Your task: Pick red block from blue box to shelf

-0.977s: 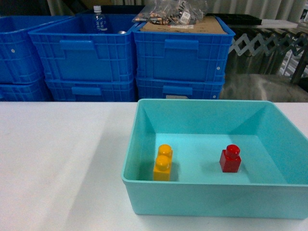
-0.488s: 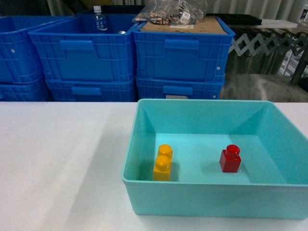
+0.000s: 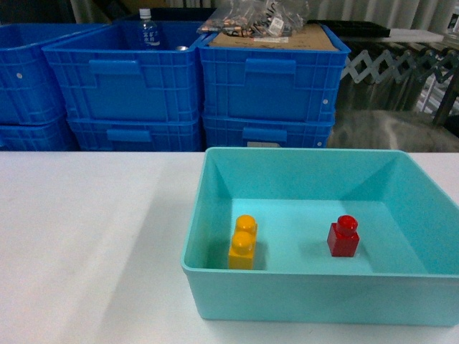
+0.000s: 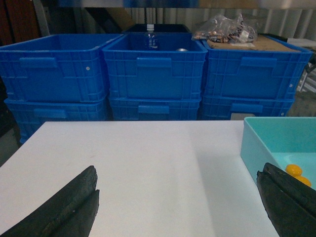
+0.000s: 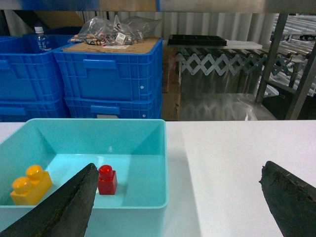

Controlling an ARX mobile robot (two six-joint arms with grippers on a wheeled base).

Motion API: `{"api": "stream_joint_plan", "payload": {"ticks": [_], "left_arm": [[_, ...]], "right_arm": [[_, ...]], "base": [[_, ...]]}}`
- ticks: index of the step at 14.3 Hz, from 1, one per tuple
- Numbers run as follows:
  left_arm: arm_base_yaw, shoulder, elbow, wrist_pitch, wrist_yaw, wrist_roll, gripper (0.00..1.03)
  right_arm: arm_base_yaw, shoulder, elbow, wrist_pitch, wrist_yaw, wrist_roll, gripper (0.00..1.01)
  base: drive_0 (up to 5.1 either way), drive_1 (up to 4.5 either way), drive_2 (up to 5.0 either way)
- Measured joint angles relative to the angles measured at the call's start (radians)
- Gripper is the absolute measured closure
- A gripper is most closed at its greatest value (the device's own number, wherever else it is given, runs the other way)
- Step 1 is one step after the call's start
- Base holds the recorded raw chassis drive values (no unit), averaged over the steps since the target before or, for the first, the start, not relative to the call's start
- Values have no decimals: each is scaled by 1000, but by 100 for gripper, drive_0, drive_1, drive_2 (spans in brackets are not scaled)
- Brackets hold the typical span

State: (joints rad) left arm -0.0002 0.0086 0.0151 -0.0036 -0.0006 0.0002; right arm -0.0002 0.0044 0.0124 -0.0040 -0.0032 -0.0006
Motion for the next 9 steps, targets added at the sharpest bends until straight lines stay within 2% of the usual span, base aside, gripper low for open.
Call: {"api": "stream_joint_plan", "payload": {"ticks": [9], "left_arm": [[0, 0, 0, 0, 0, 0, 5]], "right_arm": [[0, 0, 0, 0, 0, 0, 3]], "base": [[0, 0, 0]]}}
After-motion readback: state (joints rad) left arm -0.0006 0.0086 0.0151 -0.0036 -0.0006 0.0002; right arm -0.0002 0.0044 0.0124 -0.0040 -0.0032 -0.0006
